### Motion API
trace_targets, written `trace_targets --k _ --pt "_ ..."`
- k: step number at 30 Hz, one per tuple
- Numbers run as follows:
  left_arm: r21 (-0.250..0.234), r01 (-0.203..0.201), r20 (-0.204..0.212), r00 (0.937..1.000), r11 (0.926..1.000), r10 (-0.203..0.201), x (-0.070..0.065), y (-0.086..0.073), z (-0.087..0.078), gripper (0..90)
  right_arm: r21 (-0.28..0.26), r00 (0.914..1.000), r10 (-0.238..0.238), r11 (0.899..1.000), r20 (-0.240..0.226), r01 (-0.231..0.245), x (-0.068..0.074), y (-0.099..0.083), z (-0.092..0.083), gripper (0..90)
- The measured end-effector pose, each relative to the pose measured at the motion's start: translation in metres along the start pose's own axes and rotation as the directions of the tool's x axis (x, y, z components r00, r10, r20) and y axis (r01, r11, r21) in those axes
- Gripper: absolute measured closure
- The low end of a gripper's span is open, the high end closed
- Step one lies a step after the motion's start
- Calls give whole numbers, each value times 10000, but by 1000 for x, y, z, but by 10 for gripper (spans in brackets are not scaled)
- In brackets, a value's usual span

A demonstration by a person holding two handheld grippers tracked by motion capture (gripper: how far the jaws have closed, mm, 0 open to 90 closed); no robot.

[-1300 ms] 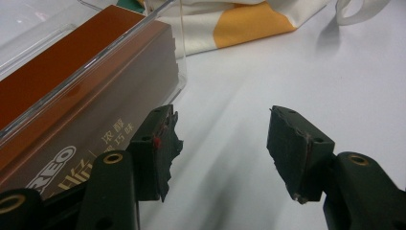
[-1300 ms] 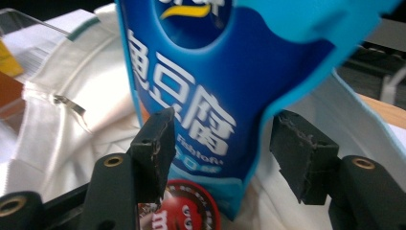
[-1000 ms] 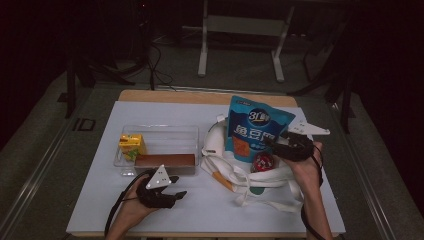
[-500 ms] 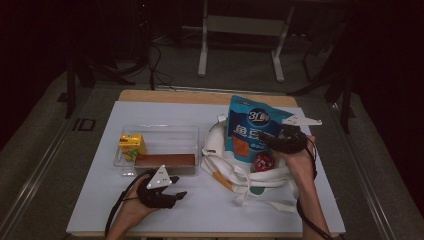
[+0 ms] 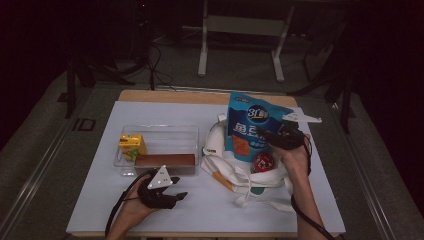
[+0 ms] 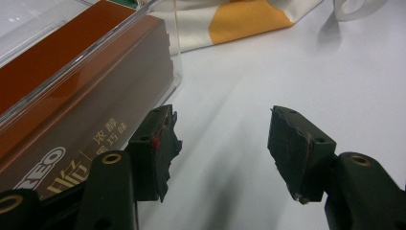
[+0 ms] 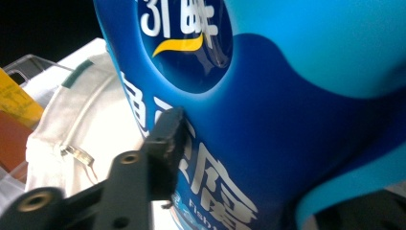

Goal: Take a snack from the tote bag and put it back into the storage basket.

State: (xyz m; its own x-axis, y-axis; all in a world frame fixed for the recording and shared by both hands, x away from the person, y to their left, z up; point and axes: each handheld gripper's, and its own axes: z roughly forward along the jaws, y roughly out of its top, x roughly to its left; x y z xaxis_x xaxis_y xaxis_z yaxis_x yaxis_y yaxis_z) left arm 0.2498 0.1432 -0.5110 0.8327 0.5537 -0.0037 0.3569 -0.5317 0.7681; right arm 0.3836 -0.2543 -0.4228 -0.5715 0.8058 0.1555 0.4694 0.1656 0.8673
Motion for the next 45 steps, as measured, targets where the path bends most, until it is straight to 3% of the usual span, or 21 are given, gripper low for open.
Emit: trace_targets --k 10,16,27,36,45 --pt "118 -54 32 10000 9999 53 -1 -1 1 423 -302 9968 577 9978 -548 -595 2 1 1 801" --pt "135 -57 64 10000 9999 56 -1 -1 2 423 -299 9863 1350 9899 -944 -1384 -2 0 0 861" --pt "103 -21 43 10000 9999 21 -3 -2 2 423 -390 9680 2202 9733 -1203 -2263 1 -1 -1 898" --pt "45 169 -19 9999 9998 -169 -2 -9 0 422 -635 9401 3064 9458 -1494 -3184 0 -2 0 900" --pt "91 243 -35 9997 9997 -243 -2 -12 0 413 -1058 9299 3228 9330 -1764 -3440 3 3 -8 900"
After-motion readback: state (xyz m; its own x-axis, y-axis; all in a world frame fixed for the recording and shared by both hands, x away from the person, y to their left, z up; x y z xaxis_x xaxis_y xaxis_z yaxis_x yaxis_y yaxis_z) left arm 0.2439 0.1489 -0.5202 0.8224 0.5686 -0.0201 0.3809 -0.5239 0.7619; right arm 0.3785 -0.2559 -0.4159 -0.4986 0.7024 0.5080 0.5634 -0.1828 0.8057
